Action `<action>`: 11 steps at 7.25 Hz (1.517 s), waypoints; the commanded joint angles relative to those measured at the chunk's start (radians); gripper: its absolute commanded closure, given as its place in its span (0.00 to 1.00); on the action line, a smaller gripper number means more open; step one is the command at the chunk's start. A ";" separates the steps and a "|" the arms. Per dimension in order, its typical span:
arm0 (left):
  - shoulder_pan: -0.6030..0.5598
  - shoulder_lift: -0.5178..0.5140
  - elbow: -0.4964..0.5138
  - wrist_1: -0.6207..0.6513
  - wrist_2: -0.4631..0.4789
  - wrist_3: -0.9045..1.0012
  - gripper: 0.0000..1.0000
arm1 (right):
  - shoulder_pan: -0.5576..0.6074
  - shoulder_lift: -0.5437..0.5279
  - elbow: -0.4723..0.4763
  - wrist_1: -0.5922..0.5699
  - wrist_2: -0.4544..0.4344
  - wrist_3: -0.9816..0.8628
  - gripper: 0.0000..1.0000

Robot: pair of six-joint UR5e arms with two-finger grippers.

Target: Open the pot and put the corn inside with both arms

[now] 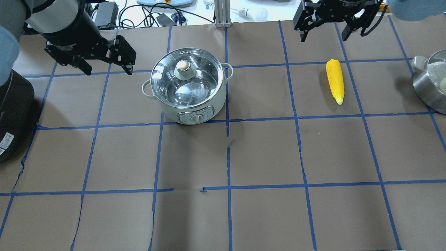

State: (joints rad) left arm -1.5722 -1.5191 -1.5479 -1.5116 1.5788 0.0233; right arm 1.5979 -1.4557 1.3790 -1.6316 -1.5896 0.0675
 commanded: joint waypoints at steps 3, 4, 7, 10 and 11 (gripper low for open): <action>0.006 -0.039 0.064 -0.010 0.015 -0.031 0.00 | 0.001 0.000 0.000 -0.001 0.000 0.000 0.00; 0.004 -0.046 0.072 -0.013 0.017 -0.031 0.00 | 0.001 0.000 0.000 0.001 0.000 0.000 0.00; 0.003 -0.041 0.063 -0.030 0.015 -0.033 0.00 | -0.001 0.001 0.000 -0.004 -0.001 -0.009 0.00; -0.064 -0.184 0.072 0.191 -0.010 -0.149 0.00 | -0.073 0.015 -0.008 -0.017 0.017 -0.066 0.00; -0.083 -0.254 0.089 0.205 -0.011 -0.158 0.00 | -0.141 0.017 0.000 -0.004 0.017 -0.095 0.00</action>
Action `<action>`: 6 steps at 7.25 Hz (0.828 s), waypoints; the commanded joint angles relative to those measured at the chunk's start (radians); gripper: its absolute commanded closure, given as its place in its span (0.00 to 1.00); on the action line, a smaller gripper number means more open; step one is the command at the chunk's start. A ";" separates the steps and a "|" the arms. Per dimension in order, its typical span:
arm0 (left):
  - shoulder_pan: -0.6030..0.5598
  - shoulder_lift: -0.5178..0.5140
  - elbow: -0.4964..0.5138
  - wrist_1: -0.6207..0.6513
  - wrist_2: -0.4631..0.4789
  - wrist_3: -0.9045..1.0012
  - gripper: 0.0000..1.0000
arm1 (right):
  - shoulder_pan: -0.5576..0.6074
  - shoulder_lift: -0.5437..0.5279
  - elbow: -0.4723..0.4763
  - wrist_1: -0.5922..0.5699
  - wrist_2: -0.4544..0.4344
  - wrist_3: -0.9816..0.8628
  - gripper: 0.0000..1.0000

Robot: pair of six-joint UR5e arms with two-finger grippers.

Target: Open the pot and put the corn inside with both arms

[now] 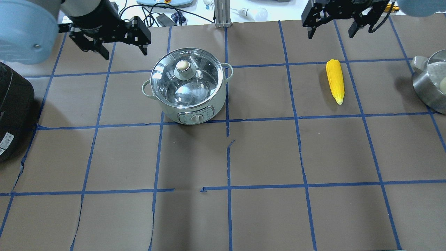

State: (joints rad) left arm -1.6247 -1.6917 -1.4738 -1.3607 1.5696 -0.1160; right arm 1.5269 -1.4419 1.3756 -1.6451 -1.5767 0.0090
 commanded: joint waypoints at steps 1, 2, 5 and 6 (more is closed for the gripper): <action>-0.053 -0.154 0.054 0.061 0.006 -0.027 0.00 | -0.129 0.038 0.005 -0.002 0.003 -0.069 0.00; -0.075 -0.225 0.102 0.063 0.006 -0.063 0.00 | -0.180 0.101 0.003 -0.039 0.004 -0.114 0.00; -0.121 -0.365 0.112 0.182 0.003 -0.120 0.00 | -0.206 0.295 0.005 -0.296 0.003 -0.237 0.00; -0.121 -0.371 0.115 0.192 0.003 -0.120 0.00 | -0.206 0.360 0.014 -0.335 0.003 -0.239 0.00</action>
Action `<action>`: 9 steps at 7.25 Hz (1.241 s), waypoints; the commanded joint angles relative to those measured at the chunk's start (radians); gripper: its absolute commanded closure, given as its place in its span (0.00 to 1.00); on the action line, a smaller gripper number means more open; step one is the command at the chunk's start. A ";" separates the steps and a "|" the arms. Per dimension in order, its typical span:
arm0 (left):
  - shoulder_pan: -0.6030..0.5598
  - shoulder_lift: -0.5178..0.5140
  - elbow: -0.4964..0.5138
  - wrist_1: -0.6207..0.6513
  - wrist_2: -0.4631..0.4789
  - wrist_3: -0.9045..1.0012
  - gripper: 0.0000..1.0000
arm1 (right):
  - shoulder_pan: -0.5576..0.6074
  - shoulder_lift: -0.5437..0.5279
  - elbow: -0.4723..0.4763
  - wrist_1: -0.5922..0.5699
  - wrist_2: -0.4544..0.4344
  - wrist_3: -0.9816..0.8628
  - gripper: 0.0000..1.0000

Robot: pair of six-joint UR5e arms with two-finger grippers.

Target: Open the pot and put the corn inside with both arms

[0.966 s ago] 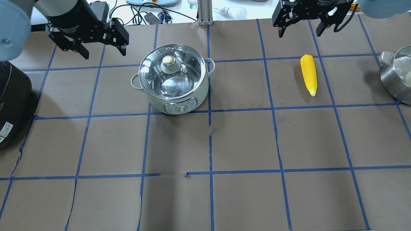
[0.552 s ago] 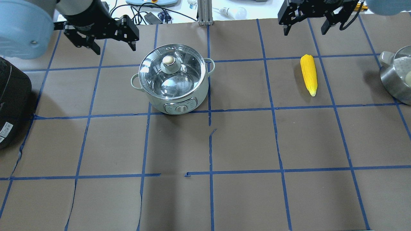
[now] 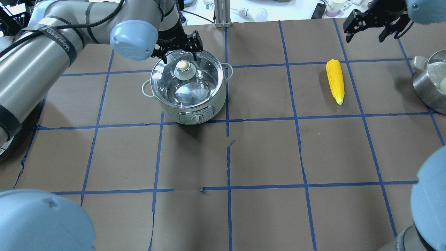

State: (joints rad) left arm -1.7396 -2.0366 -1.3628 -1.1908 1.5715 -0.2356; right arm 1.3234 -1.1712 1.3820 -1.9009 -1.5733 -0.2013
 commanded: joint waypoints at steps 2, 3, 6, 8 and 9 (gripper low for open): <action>-0.006 -0.025 0.001 0.022 -0.005 -0.001 0.05 | -0.001 0.148 0.108 -0.221 0.001 -0.029 0.00; -0.006 -0.021 -0.001 0.022 -0.011 -0.004 0.23 | -0.001 0.163 0.171 -0.304 -0.001 -0.032 0.00; -0.006 -0.011 -0.012 0.007 -0.010 -0.005 0.24 | -0.001 0.209 0.238 -0.412 0.003 -0.030 0.00; -0.006 0.001 -0.030 0.007 -0.010 -0.005 0.24 | -0.001 0.203 0.235 -0.415 0.001 -0.033 0.59; -0.006 0.004 -0.032 0.007 -0.007 -0.007 0.30 | -0.001 0.202 0.236 -0.418 -0.008 -0.032 0.81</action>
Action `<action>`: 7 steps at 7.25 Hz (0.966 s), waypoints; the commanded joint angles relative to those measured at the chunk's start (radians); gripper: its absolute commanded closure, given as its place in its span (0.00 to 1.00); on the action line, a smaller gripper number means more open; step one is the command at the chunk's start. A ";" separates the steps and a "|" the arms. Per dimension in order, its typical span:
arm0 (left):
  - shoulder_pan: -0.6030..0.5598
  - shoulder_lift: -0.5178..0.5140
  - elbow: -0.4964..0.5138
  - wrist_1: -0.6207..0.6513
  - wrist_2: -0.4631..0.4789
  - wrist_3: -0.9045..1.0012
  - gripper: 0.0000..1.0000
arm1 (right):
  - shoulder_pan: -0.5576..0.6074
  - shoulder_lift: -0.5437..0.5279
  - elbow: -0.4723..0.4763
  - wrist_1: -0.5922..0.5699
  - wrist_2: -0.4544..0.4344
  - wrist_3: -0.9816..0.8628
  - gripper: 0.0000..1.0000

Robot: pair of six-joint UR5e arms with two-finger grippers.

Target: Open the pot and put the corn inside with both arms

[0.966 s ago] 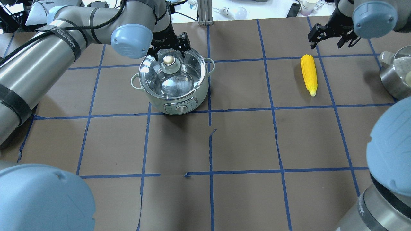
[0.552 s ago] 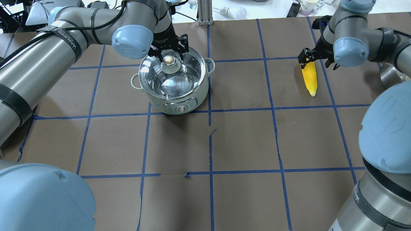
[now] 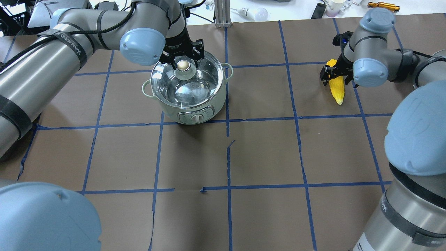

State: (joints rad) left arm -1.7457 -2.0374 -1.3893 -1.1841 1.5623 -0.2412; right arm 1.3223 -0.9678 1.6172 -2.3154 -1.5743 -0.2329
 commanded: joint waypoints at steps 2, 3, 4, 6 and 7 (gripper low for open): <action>-0.002 0.011 -0.007 -0.002 0.005 -0.004 0.48 | 0.000 -0.015 -0.010 -0.002 -0.010 0.009 1.00; -0.002 0.012 -0.007 -0.017 0.002 -0.006 0.55 | 0.000 -0.031 -0.025 0.011 -0.015 0.009 1.00; -0.002 0.016 -0.005 -0.022 0.002 -0.007 0.58 | 0.003 -0.054 -0.042 0.051 -0.048 0.009 1.00; 0.009 0.048 0.027 -0.048 0.011 -0.003 0.58 | 0.038 -0.103 -0.152 0.236 -0.067 0.018 1.00; 0.033 0.068 0.048 -0.098 0.012 0.006 0.58 | 0.075 -0.109 -0.225 0.339 -0.070 0.042 1.00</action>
State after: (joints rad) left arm -1.7337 -1.9956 -1.3658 -1.2349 1.5707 -0.2432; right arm 1.3583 -1.0595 1.4802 -2.1072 -1.6379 -0.2126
